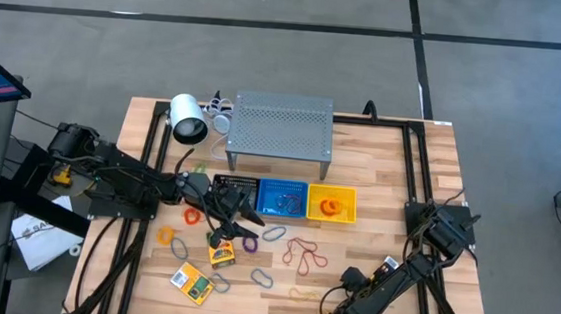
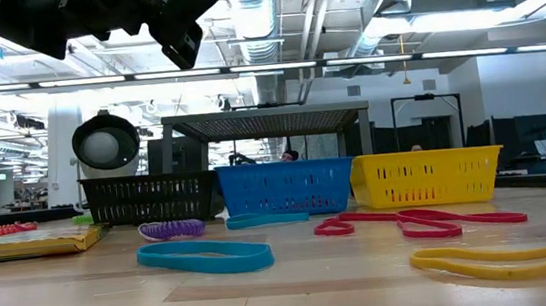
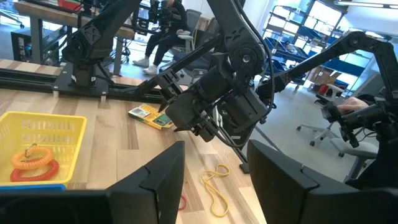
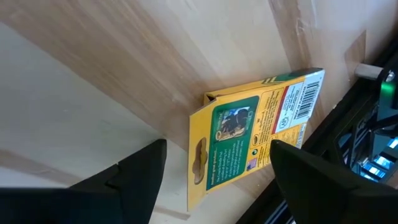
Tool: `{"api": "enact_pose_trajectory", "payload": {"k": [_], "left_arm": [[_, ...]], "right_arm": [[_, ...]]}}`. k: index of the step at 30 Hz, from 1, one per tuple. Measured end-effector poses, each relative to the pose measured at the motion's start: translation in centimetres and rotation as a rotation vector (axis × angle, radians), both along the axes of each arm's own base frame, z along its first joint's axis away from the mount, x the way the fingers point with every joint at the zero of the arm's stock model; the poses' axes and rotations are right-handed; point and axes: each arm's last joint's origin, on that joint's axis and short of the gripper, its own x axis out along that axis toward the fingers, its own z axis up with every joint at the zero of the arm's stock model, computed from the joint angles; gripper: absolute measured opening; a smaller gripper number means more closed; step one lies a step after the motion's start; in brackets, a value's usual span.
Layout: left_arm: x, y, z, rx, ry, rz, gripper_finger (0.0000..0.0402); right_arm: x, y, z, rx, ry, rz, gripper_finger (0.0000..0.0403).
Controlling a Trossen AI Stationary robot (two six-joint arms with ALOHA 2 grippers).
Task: Pick & Place Office Desk Supplies
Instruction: Put the right box of crayons into the black bin
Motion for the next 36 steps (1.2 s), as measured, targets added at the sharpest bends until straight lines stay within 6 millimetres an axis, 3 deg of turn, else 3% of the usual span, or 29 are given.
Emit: {"api": "enact_pose_trajectory", "payload": {"k": [7, 22, 36], "left_arm": [[0.00, 0.00, 0.00, 0.000, 0.000, 0.000, 0.0170], [0.00, 0.00, 0.00, 0.000, 0.000, 0.000, 0.0170], [0.00, 0.00, 0.00, 0.000, 0.000, 0.000, 0.0170]], "right_arm": [[0.13, 0.02, -0.09, 0.012, -0.006, -0.004, 0.0244], [0.18, 0.21, -0.36, 0.037, -0.008, -0.003, 0.0114], [0.34, 0.41, -0.08, 0.053, -0.007, -0.010, 0.0100]]}}
